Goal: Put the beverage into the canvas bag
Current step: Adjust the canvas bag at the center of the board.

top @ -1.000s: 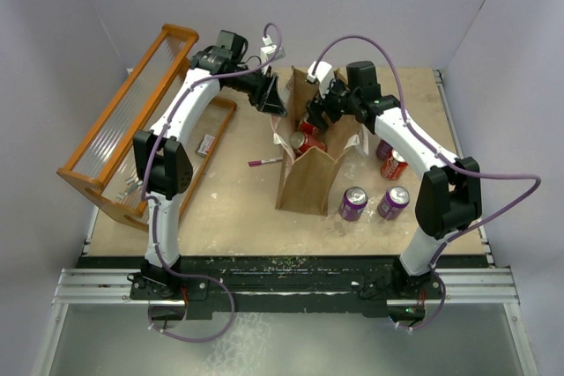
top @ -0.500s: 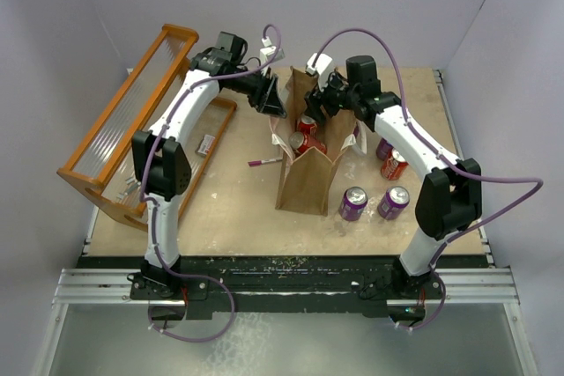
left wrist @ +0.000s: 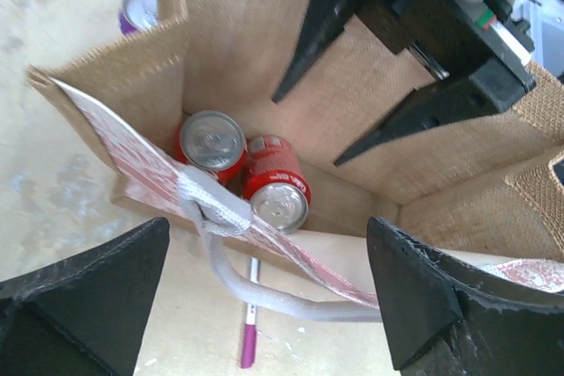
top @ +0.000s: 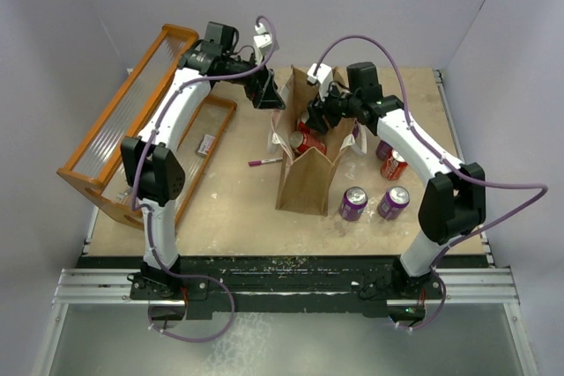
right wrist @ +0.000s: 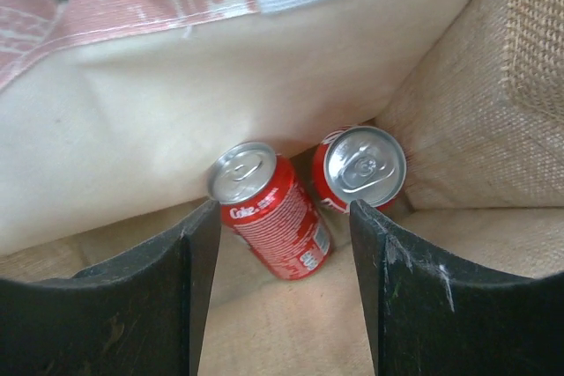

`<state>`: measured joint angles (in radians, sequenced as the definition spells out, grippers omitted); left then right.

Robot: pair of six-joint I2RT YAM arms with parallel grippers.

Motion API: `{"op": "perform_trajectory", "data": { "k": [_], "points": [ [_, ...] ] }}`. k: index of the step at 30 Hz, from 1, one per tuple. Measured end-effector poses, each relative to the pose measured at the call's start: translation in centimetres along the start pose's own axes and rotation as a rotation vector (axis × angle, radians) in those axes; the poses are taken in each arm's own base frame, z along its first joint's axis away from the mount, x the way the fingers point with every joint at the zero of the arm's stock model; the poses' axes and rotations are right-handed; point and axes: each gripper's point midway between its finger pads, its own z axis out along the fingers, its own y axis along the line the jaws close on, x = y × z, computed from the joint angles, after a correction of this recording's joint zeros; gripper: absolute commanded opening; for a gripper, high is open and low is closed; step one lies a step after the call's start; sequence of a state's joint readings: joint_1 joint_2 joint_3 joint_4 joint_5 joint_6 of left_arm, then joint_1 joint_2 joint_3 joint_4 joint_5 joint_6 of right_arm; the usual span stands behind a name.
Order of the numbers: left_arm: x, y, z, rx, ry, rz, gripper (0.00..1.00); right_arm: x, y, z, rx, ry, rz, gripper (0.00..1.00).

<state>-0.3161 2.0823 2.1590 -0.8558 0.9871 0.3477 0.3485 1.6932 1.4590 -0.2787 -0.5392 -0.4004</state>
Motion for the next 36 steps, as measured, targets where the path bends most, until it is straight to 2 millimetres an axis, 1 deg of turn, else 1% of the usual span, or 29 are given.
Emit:
{"op": "perform_trajectory", "data": {
  "k": [2,4,7,10,13,14,15,17,18,21,23,26,28,30,32,36],
  "points": [
    [-1.3,0.0,-0.6,-0.019,-0.029,0.031,0.94,-0.1,0.6,-0.5,-0.013,0.0,0.007,0.61],
    [-2.5,-0.4,-1.2,-0.025,-0.054,0.064,0.92,-0.6,1.0,-1.0,-0.025,-0.016,0.018,0.61],
    [-4.5,-1.9,-2.1,-0.009,-0.084,0.129,0.91,-1.7,1.2,-1.7,-0.019,-0.041,0.042,0.61],
    [-5.9,-4.4,-2.4,0.025,-0.087,0.201,0.9,-2.8,1.0,-2.4,0.004,-0.072,0.08,0.61],
    [-6.3,-8.5,-1.7,0.098,-0.064,0.272,0.88,-3.8,0.3,-3.7,0.045,-0.101,0.127,0.61],
    [-6.1,-10.5,-1.0,0.142,-0.047,0.29,0.87,-4.2,-0.3,-4.2,0.066,-0.111,0.141,0.6],
    [-6.0,-11.2,-0.7,0.159,-0.041,0.292,0.86,-4.7,-1.2,-5.0,0.094,-0.13,0.162,0.6],
    [-5.5,-13.2,0.2,0.21,-0.018,0.302,0.84,-5.4,-3.1,-6.4,0.153,-0.161,0.193,0.6],
    [-5.0,-14.1,0.7,0.234,0.0,0.304,0.8,-5.6,-4.0,-7.1,0.185,-0.173,0.206,0.6],
    [-4.0,-16.1,1.8,0.28,0.043,0.295,0.75,-5.8,-5.8,-9.2,0.26,-0.197,0.234,0.59],
    [-3.5,-17.0,2.7,0.304,0.062,0.289,0.74,-6.2,-6.2,-10.2,0.283,-0.215,0.237,0.59],
    [-2.3,-18.1,4.1,0.346,0.105,0.26,0.77,-7.0,-5.7,-11.3,0.295,-0.243,0.225,0.59],
    [-1.1,-18.7,5.0,0.371,0.144,0.239,0.77,-6.9,-5.2,-12.0,0.309,-0.251,0.218,0.58],
    [0.1,-19.3,5.7,0.39,0.187,0.224,0.74,-6.5,-4.8,-12.7,0.325,-0.25,0.22,0.57],
    [1.1,-19.7,6.0,0.404,0.222,0.212,0.7,-6.2,-5.0,-13.0,0.347,-0.247,0.224,0.57],
    [3.0,-20.2,6.1,0.419,0.294,0.209,0.62,-5.6,-5.8,-12.8,0.371,-0.233,0.239,0.57]
  ]
}}
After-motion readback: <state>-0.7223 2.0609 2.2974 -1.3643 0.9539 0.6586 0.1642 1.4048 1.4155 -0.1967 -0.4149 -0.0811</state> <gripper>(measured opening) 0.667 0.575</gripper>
